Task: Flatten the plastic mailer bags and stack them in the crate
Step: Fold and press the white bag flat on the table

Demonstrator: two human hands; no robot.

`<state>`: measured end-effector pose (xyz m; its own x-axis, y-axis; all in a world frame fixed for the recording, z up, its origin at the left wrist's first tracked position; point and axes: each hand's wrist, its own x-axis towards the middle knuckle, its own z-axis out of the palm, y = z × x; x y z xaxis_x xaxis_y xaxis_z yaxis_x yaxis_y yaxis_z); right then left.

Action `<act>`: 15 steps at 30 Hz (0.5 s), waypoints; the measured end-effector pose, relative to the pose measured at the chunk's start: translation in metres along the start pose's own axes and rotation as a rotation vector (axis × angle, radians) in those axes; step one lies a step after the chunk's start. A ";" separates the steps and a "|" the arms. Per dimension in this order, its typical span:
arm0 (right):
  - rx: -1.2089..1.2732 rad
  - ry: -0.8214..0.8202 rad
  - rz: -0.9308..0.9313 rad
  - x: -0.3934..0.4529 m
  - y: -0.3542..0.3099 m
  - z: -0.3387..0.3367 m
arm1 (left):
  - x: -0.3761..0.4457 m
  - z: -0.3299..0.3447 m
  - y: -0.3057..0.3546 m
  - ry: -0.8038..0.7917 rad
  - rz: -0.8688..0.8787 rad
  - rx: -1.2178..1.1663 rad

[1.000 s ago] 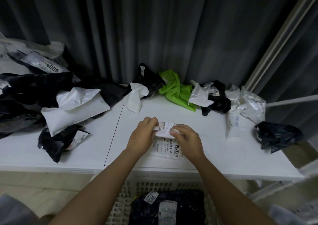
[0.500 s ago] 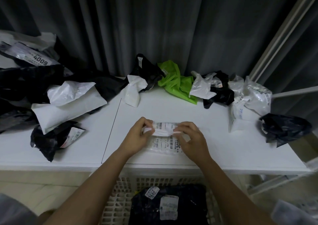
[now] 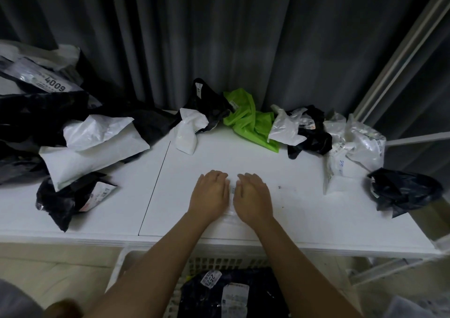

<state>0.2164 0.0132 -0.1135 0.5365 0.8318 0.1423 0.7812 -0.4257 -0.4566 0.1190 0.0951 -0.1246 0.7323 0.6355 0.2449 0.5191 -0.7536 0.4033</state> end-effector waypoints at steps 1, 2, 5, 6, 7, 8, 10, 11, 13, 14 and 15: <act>-0.066 -0.115 0.033 0.002 0.000 0.005 | 0.004 0.004 0.000 -0.058 -0.027 0.028; -0.115 -0.212 0.049 0.004 0.001 0.011 | 0.007 0.009 -0.002 -0.114 -0.052 0.056; -0.154 -0.258 0.032 -0.003 0.009 0.022 | 0.004 0.020 -0.008 -0.271 -0.116 0.125; -0.161 -0.246 0.024 -0.006 0.011 0.026 | 0.001 0.022 -0.010 -0.286 -0.119 0.131; -0.165 -0.244 0.020 -0.009 0.012 0.027 | -0.002 0.024 -0.010 -0.289 -0.118 0.129; -0.167 -0.245 0.019 -0.011 0.014 0.029 | -0.006 0.024 -0.010 -0.286 -0.116 0.125; -0.170 -0.236 0.014 -0.016 0.016 0.032 | -0.010 0.027 -0.010 -0.271 -0.112 0.123; -0.174 -0.222 0.001 -0.017 0.016 0.034 | -0.012 0.027 -0.011 -0.264 -0.112 0.127; -0.180 -0.203 -0.014 -0.020 0.019 0.038 | -0.015 0.029 -0.011 -0.261 -0.107 0.149; -0.182 -0.195 -0.016 -0.021 0.020 0.040 | -0.017 0.030 -0.012 -0.254 -0.097 0.168; -0.186 -0.189 -0.018 -0.021 0.021 0.042 | -0.018 0.031 -0.012 -0.250 -0.088 0.188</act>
<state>0.2083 0.0013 -0.1633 0.4661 0.8843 -0.0259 0.8448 -0.4536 -0.2838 0.1130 0.0878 -0.1613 0.7544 0.6561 -0.0174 0.6406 -0.7303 0.2373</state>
